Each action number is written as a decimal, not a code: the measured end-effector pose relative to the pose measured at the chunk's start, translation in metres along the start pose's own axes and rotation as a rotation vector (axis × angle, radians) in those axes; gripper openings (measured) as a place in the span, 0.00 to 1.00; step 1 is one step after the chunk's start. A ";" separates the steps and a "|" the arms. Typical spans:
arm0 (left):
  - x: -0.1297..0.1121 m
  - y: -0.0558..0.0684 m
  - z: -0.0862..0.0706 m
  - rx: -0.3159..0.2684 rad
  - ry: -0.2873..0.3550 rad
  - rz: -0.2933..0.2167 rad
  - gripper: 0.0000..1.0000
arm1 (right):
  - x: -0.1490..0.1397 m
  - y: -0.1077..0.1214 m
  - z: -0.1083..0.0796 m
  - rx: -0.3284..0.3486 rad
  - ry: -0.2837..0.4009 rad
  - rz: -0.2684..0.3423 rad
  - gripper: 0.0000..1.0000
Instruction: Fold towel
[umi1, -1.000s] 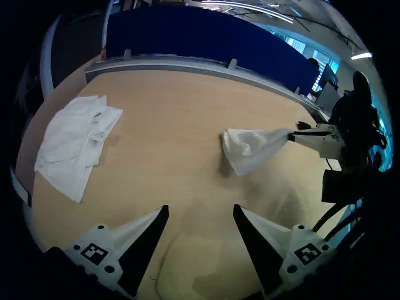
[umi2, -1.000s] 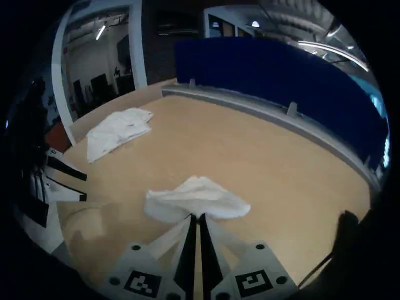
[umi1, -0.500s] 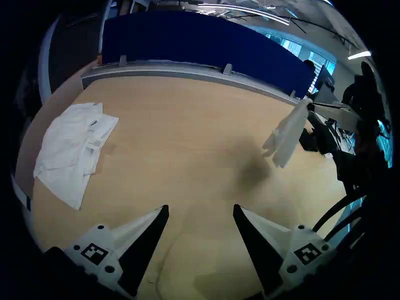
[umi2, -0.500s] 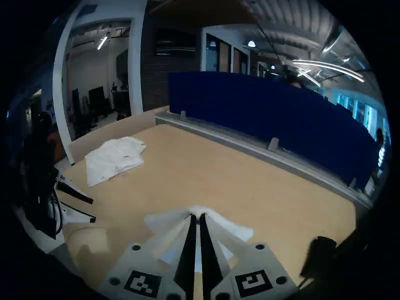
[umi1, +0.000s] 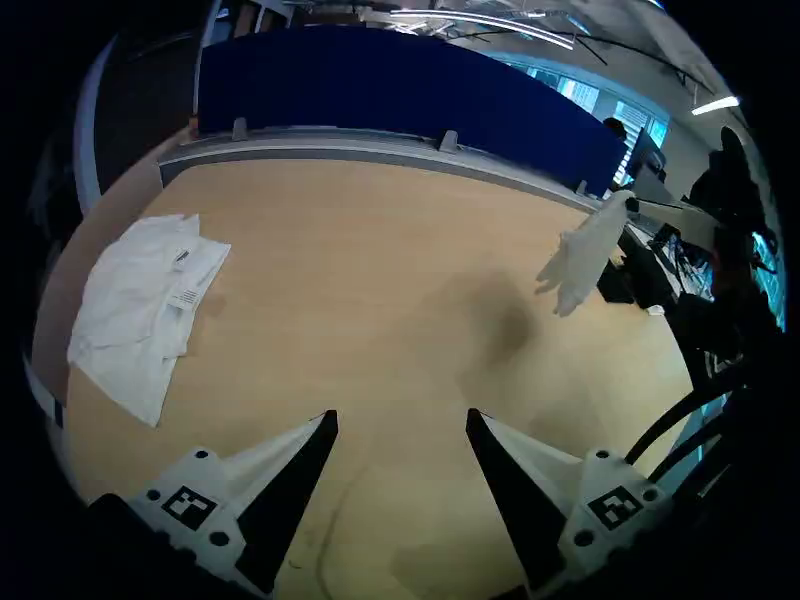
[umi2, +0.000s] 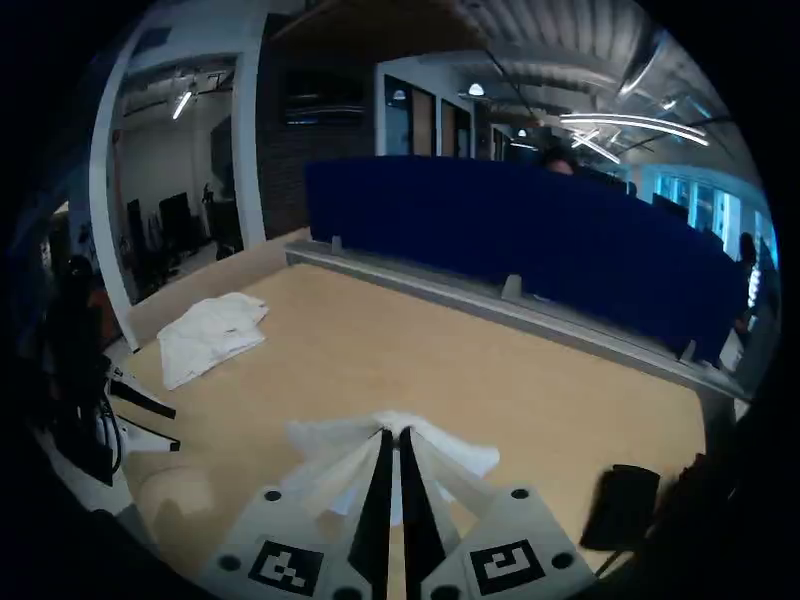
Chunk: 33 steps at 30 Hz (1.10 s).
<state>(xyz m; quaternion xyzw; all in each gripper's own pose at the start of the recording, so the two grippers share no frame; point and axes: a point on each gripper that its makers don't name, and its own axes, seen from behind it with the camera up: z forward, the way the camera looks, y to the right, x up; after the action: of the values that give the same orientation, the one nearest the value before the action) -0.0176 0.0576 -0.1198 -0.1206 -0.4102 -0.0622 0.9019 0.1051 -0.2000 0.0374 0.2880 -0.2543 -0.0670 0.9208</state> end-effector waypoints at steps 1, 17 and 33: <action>0.000 0.000 0.000 0.002 0.000 0.000 0.96 | 0.001 0.006 -0.002 -0.005 0.001 0.003 0.04; -0.003 0.010 0.004 0.032 -0.005 -0.016 0.96 | 0.001 0.143 -0.022 -0.121 -0.031 -0.011 0.04; -0.007 0.016 0.006 0.070 -0.018 -0.030 0.95 | 0.012 0.270 -0.005 -0.209 -0.063 -0.015 0.04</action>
<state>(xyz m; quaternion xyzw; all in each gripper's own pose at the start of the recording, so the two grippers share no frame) -0.0232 0.0743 -0.1237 -0.0832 -0.4218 -0.0601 0.9009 0.1117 0.0221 0.1912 0.1899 -0.2727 -0.1094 0.9368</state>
